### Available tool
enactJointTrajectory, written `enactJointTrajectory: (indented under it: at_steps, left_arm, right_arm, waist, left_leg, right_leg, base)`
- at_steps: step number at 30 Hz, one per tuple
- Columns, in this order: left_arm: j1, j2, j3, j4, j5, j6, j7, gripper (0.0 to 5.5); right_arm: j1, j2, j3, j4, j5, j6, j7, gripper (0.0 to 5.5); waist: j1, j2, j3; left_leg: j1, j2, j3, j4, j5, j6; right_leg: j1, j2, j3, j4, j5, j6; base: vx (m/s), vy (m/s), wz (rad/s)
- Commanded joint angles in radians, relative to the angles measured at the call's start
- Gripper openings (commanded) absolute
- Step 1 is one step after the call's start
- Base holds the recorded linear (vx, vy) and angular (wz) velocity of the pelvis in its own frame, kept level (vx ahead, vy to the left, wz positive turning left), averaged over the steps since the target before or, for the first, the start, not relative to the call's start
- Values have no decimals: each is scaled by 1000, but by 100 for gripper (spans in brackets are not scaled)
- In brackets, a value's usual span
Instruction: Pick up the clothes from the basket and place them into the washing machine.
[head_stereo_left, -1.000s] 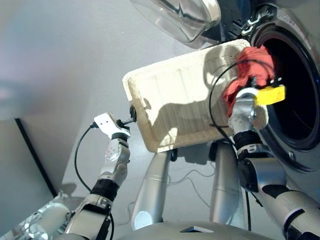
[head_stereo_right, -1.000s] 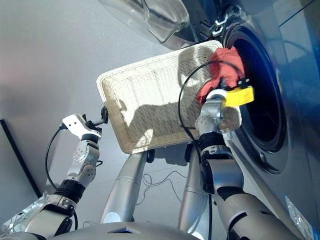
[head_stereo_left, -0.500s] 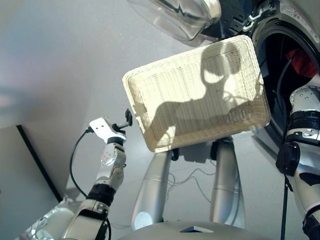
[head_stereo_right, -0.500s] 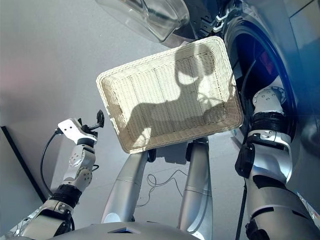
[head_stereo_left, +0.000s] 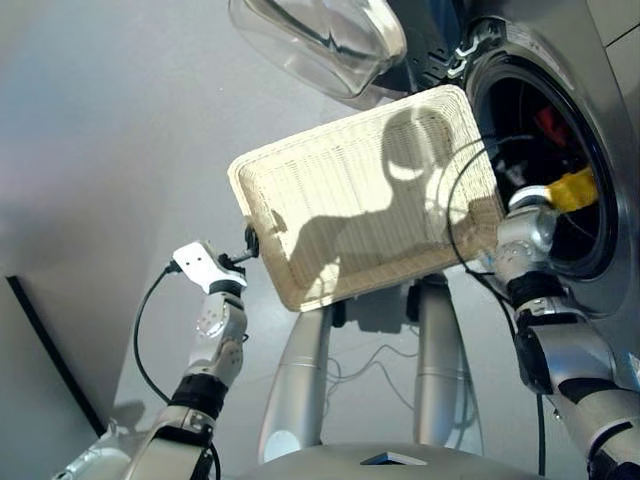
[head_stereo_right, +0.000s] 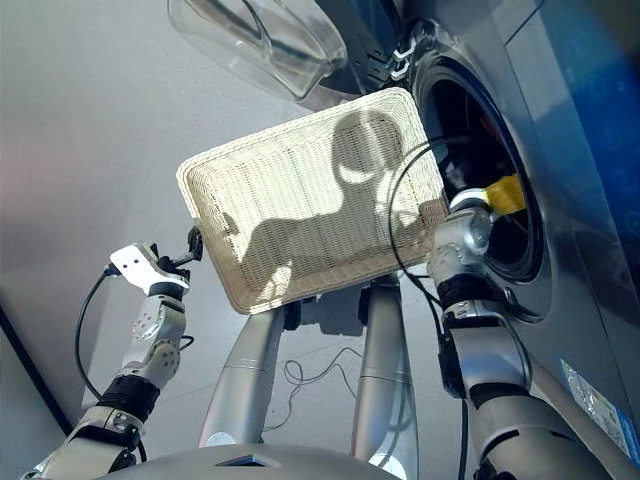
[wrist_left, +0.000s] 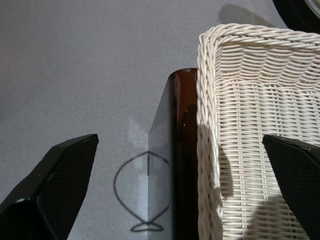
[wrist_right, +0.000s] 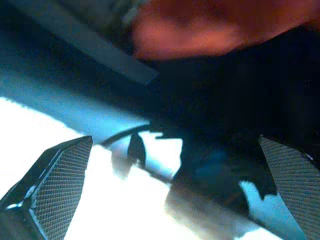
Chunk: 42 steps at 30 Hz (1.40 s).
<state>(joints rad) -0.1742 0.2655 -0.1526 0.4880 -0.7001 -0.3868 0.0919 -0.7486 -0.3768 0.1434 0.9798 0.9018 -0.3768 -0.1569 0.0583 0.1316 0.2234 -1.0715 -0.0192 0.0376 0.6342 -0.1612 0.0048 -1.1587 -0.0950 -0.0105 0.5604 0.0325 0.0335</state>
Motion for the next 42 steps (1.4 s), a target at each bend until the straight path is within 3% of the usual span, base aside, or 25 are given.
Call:
enactJointTrajectory:
  at_steps: [1,6,9,12,17,18,19,23,32,37,42]
  left_arm:
    - [37,38,50,43,37,-26,-25,550]
    - [35,19,44,147,41,-6,-47,550]
    - [40,-3,29,269,49,33,-96,550]
    - [48,-5,21,343,98,42,-108,550]
    - [49,-6,-7,508,277,56,-75,550]
    - [49,-5,-11,532,306,62,-73,550]
    - [51,-4,-15,558,329,68,-79,550]
    - [69,-6,-7,625,401,73,-73,550]
    - [135,-21,43,706,482,75,-63,550]
    - [162,-48,69,763,483,106,-81,550]
    - [183,-66,51,769,509,113,-86,550]
  right_arm:
    - [63,12,82,-28,-121,14,66,550]
    - [120,42,125,-26,-190,35,85,550]
    - [213,80,162,0,-271,67,104,550]
    - [291,98,183,32,-358,84,107,550]
    - [416,130,188,90,-467,106,102,550]
    - [435,134,190,101,-489,110,107,550]
    - [454,136,195,114,-519,116,108,550]
    - [547,155,167,184,-554,136,122,550]
    - [720,201,99,281,-598,160,156,550]
    - [753,218,95,309,-635,177,163,550]
    - [763,221,103,321,-671,190,151,550]
  waist:
    - [27,-22,-59]
    - [25,-46,-67]
    - [21,-76,-78]
    - [18,-99,-81]
    - [7,-132,-85]
    - [3,-138,-87]
    - [-3,-147,-90]
    - [-10,-164,-105]
    - [-23,-176,-173]
    - [-25,-183,-224]
    - [-32,-179,-257]
  left_leg:
    - [2,-9,9,-91,48,22]
    - [62,-14,-3,-128,62,19]
    - [164,-17,-15,-195,80,14]
    - [265,-20,-23,-255,96,6]
    - [454,-26,-32,-371,128,-8]
    - [490,-27,-32,-394,133,-10]
    - [514,-31,-30,-423,168,-8]
    - [656,-28,-29,-509,189,-15]
    - [901,-23,1,-661,210,-23]
    - [992,-18,17,-718,215,-29]
    - [1030,-18,24,-721,208,-30]
  right_leg:
    - [76,28,-72,-69,-34,-15]
    - [139,20,-89,-100,-29,-12]
    - [253,14,-105,-169,-16,-2]
    - [362,8,-118,-231,-6,8]
    - [555,10,-135,-338,10,25]
    - [588,13,-137,-355,12,28]
    - [613,10,-144,-383,37,24]
    - [752,19,-149,-454,47,38]
    - [970,40,-145,-558,59,62]
    - [1051,44,-138,-601,63,72]
    - [1091,41,-134,-604,59,77]
  base:
    - [0,0,0]
    - [11,-2,29]
    - [78,7,125]
    - [92,3,117]
    - [85,33,44]
    - [7,54,3]
    - [20,60,-22]
    - [73,57,-10]
    - [77,60,-80]
    - [50,40,-41]
    - [5,10,-10]
